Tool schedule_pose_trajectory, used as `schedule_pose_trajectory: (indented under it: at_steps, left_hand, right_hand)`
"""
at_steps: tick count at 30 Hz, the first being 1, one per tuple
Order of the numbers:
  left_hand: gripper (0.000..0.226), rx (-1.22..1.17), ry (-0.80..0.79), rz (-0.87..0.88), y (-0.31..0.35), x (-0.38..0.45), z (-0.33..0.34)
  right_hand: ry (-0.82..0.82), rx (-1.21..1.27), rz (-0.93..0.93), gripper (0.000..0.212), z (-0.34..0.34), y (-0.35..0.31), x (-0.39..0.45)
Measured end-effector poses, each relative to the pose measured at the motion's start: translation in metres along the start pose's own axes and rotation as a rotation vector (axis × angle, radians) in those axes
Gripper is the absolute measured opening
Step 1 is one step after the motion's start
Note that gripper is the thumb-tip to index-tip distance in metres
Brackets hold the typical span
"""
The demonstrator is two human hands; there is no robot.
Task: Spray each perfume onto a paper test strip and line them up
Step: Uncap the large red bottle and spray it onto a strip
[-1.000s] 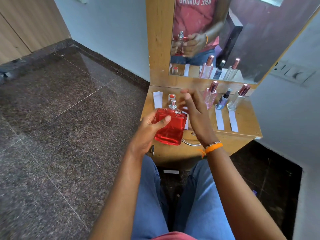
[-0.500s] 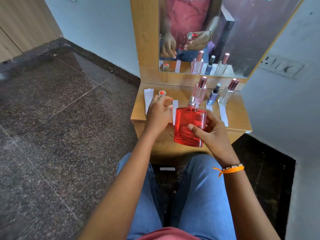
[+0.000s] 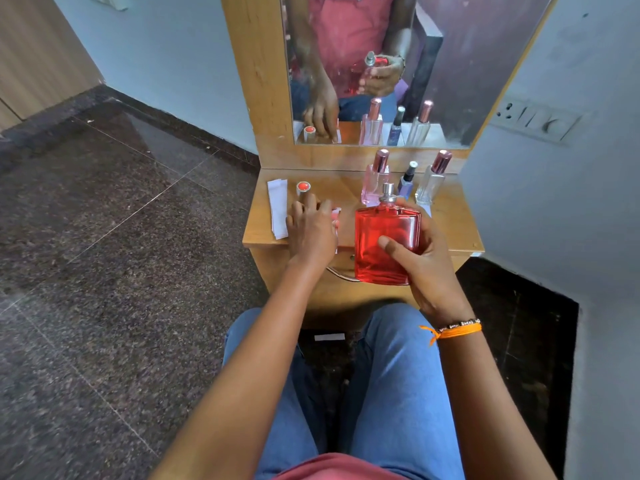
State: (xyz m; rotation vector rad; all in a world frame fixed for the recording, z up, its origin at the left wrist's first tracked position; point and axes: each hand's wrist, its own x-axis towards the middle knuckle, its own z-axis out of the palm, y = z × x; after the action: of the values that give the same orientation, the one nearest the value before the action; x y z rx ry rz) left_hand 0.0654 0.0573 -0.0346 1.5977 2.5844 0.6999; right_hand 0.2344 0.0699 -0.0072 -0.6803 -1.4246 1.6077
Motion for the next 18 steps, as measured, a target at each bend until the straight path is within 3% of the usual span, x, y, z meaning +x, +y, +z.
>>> schedule_pose_trajectory:
  at_steps: [4, 8, 13, 18]
  left_hand:
    - [0.033, -0.172, 0.048, 0.006, 0.003, -0.004, -0.006]
    - [0.049, -0.48, 0.023, -0.146, 0.003, -0.009, -0.018]
    - [0.011, -0.652, -0.011, -0.19, 0.0, -0.02, -0.039]
    - [0.008, -0.836, -0.031, -0.204, -0.001, -0.025, -0.058]
  right_hand:
    - [-0.035, 0.026, 0.014, 0.05, 0.0, 0.003, -0.002]
    - [-0.085, 0.048, 0.043, 0.056, 0.002, -0.001, -0.005]
    - [-0.13, 0.066, 0.001, 0.064, 0.013, -0.004, -0.009]
    - [-0.168, 0.121, -0.056, 0.06, 0.02, -0.004, -0.013]
